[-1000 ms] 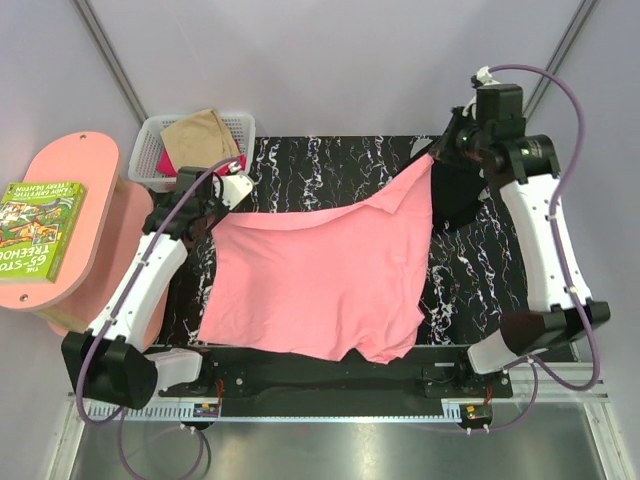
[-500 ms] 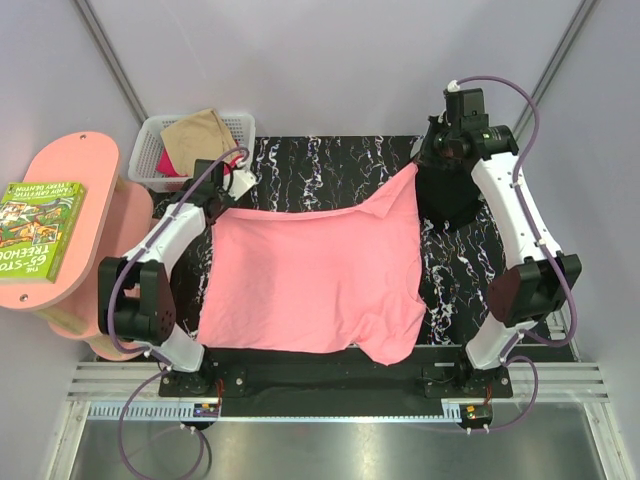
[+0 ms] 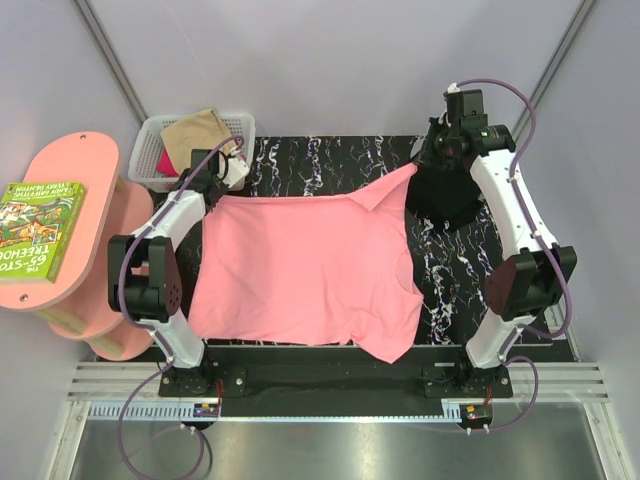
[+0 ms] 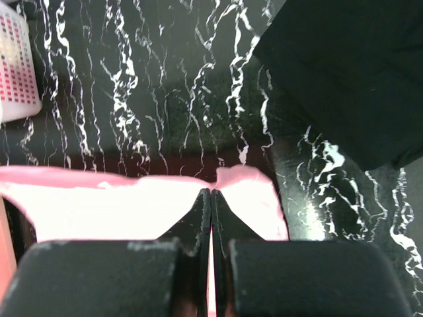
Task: Fold and stack the t-shirts
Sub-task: Flatten the tshirt out, then fold the tshirt
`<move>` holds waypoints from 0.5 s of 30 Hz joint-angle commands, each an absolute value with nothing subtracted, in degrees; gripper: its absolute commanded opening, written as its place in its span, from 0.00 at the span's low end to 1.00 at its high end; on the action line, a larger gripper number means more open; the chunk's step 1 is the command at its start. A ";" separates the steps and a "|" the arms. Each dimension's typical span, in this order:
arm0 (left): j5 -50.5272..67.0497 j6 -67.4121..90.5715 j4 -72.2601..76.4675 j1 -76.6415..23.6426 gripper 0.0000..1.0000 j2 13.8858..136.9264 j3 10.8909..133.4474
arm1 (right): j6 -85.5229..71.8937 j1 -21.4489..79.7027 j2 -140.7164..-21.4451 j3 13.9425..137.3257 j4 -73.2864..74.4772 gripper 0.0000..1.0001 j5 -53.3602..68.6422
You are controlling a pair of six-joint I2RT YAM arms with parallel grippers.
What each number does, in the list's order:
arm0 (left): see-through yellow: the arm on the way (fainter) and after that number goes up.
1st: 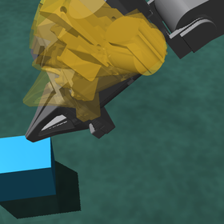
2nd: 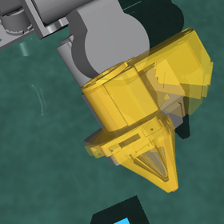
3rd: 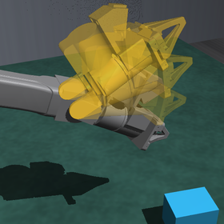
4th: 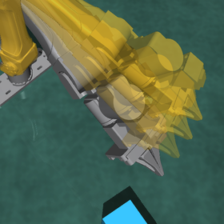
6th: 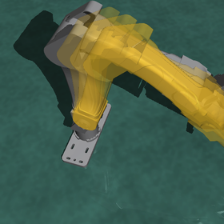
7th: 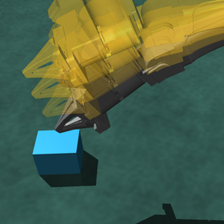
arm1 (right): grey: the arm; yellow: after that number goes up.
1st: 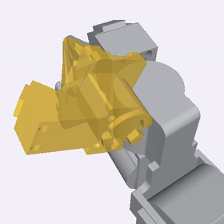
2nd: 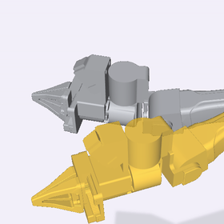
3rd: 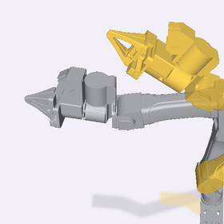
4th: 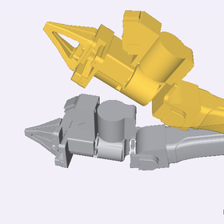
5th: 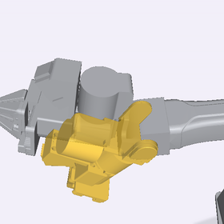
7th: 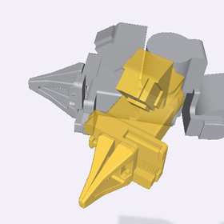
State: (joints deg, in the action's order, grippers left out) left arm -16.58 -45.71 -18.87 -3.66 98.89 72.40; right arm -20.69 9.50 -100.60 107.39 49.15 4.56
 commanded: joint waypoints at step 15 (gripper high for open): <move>-14.59 -49.57 -12.04 -2.81 0.00 85.79 58.01 | -25.13 9.40 -79.73 81.77 45.09 0.00 11.07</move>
